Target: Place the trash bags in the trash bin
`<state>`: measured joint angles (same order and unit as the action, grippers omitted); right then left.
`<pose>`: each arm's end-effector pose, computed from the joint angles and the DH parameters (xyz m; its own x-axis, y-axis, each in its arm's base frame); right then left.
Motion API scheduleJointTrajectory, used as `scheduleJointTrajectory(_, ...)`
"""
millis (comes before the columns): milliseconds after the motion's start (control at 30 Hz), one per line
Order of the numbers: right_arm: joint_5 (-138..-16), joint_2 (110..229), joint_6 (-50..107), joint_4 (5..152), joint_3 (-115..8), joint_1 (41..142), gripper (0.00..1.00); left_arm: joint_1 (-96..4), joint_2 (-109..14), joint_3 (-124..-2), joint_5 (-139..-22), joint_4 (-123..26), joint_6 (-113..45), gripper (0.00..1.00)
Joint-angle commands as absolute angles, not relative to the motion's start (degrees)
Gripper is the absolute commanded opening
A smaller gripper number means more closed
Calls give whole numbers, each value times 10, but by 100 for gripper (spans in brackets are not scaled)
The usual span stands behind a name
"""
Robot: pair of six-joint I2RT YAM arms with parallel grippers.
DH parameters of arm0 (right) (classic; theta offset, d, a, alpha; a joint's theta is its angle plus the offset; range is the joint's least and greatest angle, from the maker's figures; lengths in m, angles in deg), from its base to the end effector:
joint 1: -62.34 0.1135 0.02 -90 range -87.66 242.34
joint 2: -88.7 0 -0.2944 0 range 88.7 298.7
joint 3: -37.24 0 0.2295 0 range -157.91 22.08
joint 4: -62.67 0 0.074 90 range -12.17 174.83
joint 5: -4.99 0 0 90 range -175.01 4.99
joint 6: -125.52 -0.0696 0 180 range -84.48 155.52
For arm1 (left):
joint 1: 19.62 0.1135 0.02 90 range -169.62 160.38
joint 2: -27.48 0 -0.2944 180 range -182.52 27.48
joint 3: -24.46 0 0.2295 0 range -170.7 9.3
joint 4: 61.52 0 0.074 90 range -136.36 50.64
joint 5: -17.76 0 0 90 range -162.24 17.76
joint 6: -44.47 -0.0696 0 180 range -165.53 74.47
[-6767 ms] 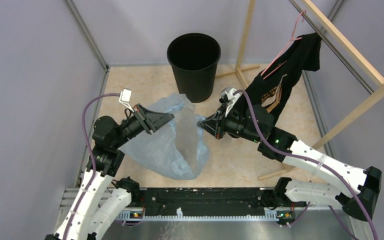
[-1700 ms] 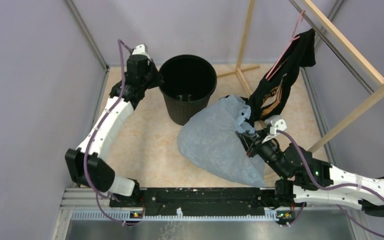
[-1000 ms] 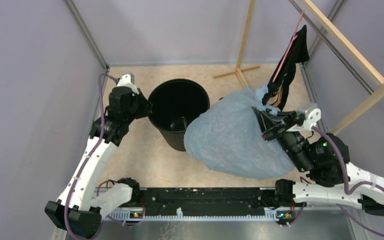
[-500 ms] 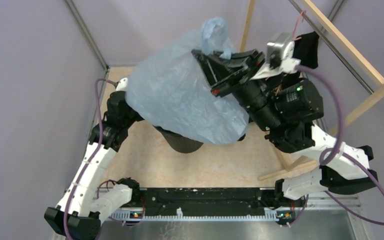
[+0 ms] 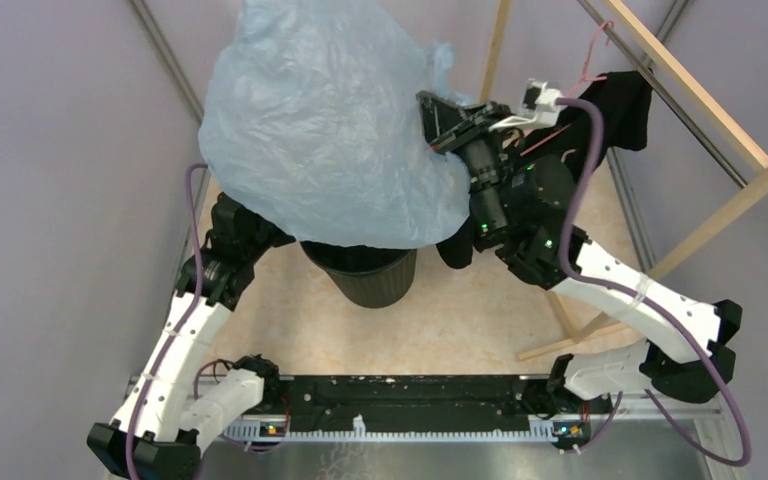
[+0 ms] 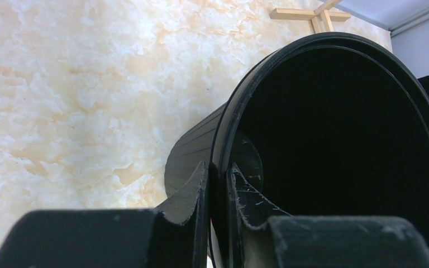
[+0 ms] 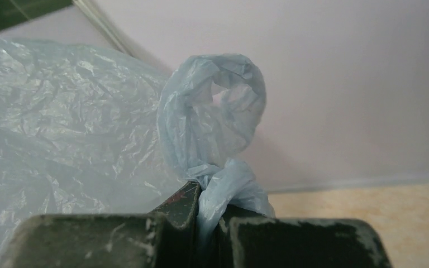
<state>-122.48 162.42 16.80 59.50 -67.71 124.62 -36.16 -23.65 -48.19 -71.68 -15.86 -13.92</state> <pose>0.1493 0.1931 0.5881 0.0983 0.7348 -0.6712 -0.5286 0.6100 0.5903 0.1725 -0.0505 0.3682 -0.4786 -0.4046 -0.7793 0.0297 0.8795 -0.4749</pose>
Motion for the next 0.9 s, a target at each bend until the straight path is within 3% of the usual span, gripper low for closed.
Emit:
scheduleJointTrajectory(0,-1282,1583,156,620,-594,1213,0,-363,-236,-466,-744,-131,-131,16)
scheduleJointTrajectory(233,-1311,1494,262,576,-462,1209,0,-363,-236,-466,-746,-129,-133,16)
scheduleJointTrajectory(433,-1249,1496,283,641,-475,1208,0,-363,-231,-462,-743,-140,-136,17)
scheduleJointTrajectory(733,-1213,1502,276,645,-468,1208,0,-363,-200,-479,-729,-119,-168,73)
scheduleJointTrajectory(867,-1207,1494,280,634,-458,1208,0,-363,-178,-497,-694,-93,-188,86)
